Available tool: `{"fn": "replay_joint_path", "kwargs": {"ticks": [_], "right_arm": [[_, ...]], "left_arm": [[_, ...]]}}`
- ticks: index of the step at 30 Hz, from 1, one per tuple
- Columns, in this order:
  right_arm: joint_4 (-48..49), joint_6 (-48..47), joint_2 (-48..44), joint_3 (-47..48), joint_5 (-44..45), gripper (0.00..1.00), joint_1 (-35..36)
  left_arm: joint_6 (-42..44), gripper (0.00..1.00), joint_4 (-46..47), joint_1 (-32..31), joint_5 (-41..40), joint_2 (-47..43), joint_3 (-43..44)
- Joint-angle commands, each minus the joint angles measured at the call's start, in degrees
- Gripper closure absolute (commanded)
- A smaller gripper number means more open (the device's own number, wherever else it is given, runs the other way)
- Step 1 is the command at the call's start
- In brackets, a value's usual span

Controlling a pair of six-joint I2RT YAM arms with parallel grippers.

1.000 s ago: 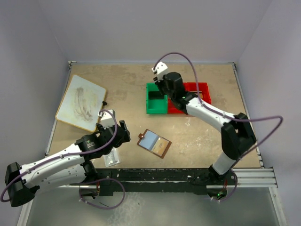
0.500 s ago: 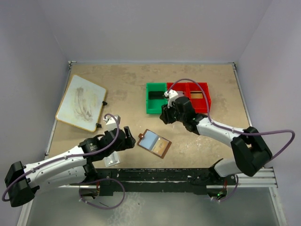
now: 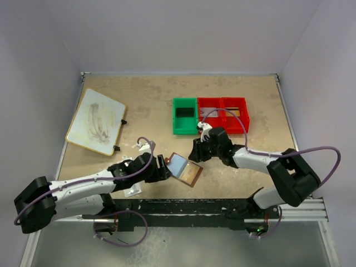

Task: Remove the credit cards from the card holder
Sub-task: Adjust the card holder at the center of the board.

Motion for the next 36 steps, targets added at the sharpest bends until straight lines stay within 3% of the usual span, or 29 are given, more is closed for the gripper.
{"fn": "replay_joint_path", "kwargs": {"ticks": [1,12,17,24,27,31,36], "right_arm": [[2.70,5.61,-0.98,-2.53,0.09,0.57,0.17],[6.91,19.29,-6.95,-13.98,0.98,0.59,3.85],[12.16,26.39,-10.37,-17.45,1.90,0.59,10.79],[21.70,31.31,-6.22,-17.81,3.30,0.60,18.92],[18.89,30.97,-7.43,-16.09,6.21,0.60,19.33],[7.58,27.50,-11.75,-12.44,13.26,0.63,19.34],[3.59,23.67,-14.77,-9.61,12.81,0.63,19.32]], "left_arm": [[0.45,0.39,8.72,0.08,1.84,5.26,2.15],[1.46,0.47,14.52,0.32,-5.03,16.95,6.06],[4.41,0.50,12.39,0.64,-7.94,24.16,11.73],[9.25,0.51,11.17,0.67,-7.34,28.59,17.44],[10.81,0.50,8.23,0.65,-8.64,27.62,18.29],[10.19,0.48,3.30,0.66,-12.26,22.82,16.57],[7.81,0.46,-0.88,0.64,-13.59,15.63,12.70]]}}
